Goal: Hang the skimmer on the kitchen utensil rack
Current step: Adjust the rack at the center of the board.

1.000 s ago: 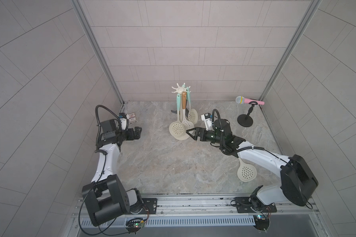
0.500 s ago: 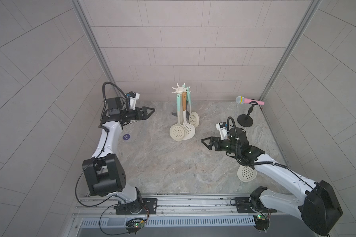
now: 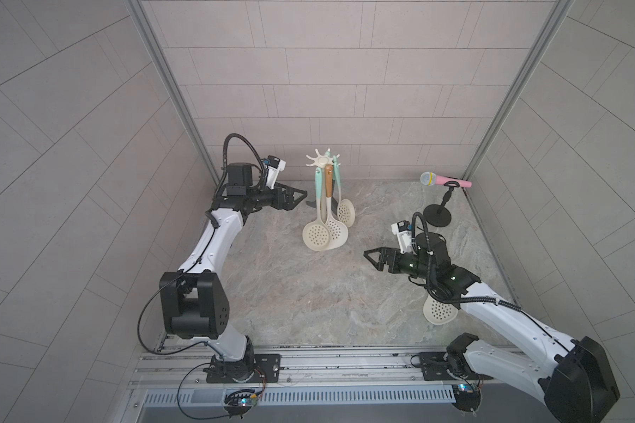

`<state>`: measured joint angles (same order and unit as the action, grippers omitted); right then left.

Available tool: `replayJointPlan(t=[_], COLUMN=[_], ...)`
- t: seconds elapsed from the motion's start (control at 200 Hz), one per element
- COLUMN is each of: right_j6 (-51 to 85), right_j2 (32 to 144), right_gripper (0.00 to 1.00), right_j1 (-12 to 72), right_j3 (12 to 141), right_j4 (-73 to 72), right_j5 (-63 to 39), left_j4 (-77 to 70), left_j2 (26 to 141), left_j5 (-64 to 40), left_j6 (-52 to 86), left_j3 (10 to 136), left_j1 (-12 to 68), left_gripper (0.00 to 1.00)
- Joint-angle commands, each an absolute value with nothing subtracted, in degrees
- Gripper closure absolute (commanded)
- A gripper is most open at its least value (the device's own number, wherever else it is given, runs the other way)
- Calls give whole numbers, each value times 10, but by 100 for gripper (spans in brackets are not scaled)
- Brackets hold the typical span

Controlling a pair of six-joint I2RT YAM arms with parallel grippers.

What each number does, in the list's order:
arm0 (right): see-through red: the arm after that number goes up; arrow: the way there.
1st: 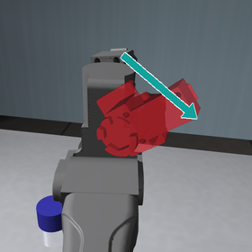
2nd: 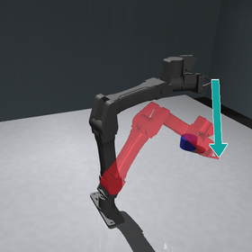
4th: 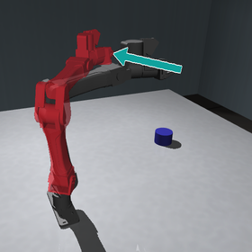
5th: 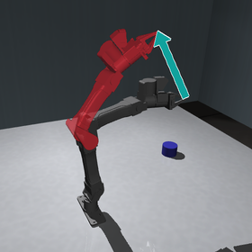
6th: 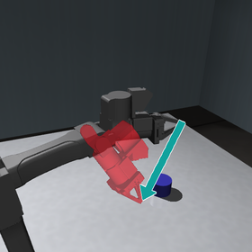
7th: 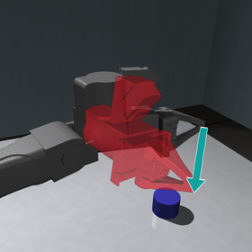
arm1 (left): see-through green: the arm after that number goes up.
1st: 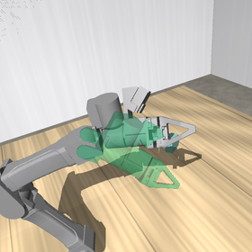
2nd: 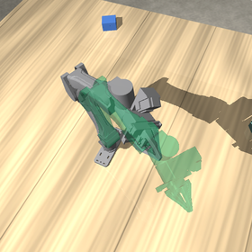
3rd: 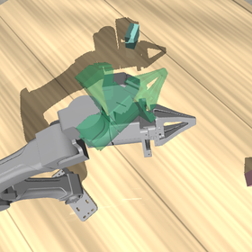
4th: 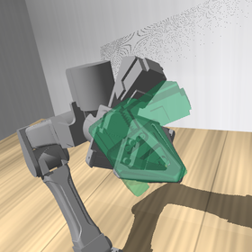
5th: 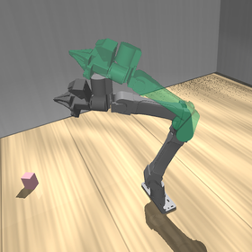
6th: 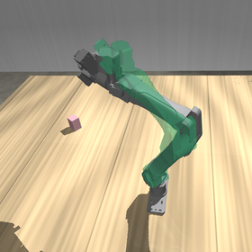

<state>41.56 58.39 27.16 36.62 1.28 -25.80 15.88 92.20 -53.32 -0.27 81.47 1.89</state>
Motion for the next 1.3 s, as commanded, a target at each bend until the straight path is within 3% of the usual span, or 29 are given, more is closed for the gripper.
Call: replayJointPlan(t=[0.0, 0.5, 0.696, 0.811, 1.296], right_j6=[409, 401, 401, 401, 407], right_j2=[571, 613, 617, 619, 611], right_gripper=[0, 0, 0, 0, 0], right_j1=[266, 253, 251, 251, 250], right_j3=[362, 380, 377, 376, 373], right_j4=[21, 18, 18, 16, 15], right_j5=[-238, -241, -237, -236, -231], left_j4=[148, 116, 95, 86, 65], left_j2=[935, 967, 971, 974, 982], left_j5=[-492, -511, -511, -519, -528], left_j6=[-20, -24, -18, -14, -4], left_j3=[836, 831, 833, 835, 838], left_j1=[35, 86, 96, 101, 128], left_gripper=[3, 25, 30, 44, 44])
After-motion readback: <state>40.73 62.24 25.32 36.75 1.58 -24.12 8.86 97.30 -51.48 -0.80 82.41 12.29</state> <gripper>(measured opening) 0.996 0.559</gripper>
